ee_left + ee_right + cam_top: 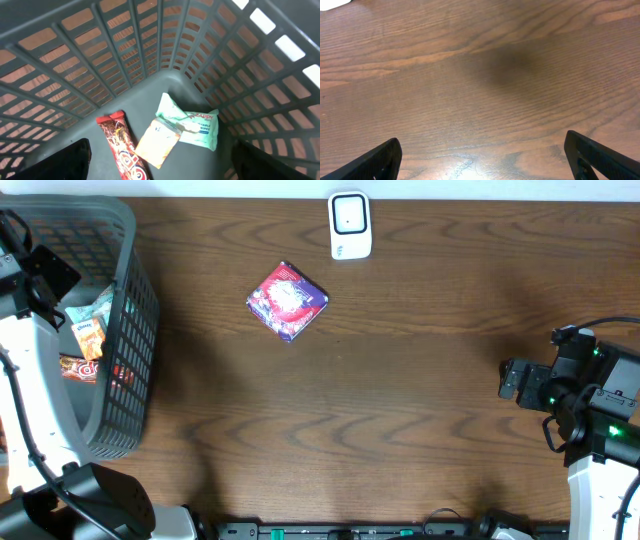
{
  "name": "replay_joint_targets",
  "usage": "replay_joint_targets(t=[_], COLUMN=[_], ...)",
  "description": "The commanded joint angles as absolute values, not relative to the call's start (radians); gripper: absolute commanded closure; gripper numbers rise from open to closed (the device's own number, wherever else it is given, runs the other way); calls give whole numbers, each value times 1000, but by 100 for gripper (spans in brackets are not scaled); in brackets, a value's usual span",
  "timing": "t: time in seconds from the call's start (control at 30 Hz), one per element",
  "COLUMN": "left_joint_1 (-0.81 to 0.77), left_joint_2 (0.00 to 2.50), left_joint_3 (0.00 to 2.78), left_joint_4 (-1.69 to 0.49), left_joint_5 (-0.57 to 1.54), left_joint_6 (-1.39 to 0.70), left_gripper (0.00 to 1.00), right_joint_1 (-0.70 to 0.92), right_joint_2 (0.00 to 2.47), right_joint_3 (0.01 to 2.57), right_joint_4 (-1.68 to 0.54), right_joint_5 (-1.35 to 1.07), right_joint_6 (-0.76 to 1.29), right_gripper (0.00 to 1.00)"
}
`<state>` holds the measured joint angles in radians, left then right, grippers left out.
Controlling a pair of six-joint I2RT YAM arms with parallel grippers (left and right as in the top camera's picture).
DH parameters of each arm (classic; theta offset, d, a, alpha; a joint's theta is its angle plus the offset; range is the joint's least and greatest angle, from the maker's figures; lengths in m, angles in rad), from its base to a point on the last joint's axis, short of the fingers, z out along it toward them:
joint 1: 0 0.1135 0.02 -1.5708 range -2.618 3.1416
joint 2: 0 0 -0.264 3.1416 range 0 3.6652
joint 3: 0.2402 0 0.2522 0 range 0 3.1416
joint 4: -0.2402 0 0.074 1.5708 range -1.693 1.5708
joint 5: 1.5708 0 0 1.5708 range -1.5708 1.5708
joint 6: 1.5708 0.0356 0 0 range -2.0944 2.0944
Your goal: Scan the item barcode
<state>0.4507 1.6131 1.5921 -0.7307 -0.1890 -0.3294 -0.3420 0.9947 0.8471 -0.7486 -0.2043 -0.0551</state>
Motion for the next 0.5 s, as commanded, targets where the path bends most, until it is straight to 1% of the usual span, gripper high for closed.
replay_joint_targets(t=[0.0,0.27,0.37,0.47], left_joint_1=[455,455,455,455], left_joint_2=[1644,1789,1846,1900], left_joint_3=[1584,1580,1579,1579], left_joint_4=[-731,-702,-701,-701], left_joint_5=[-192,-200,-203,-203], left_joint_6=[-289,-289,-289,-289], left_gripper=[11,11,19,22], right_joint_1=[-346,-346,-346,-346], right_joint_2=[997,997,997,997], right_joint_3=[864,864,864,864], right_joint_4=[-753,-753,-753,-753], right_joint_5=[-200,-200,-200,-200], right_joint_6=[-46,-46,-46,-46], right_gripper=[1,1,1,1])
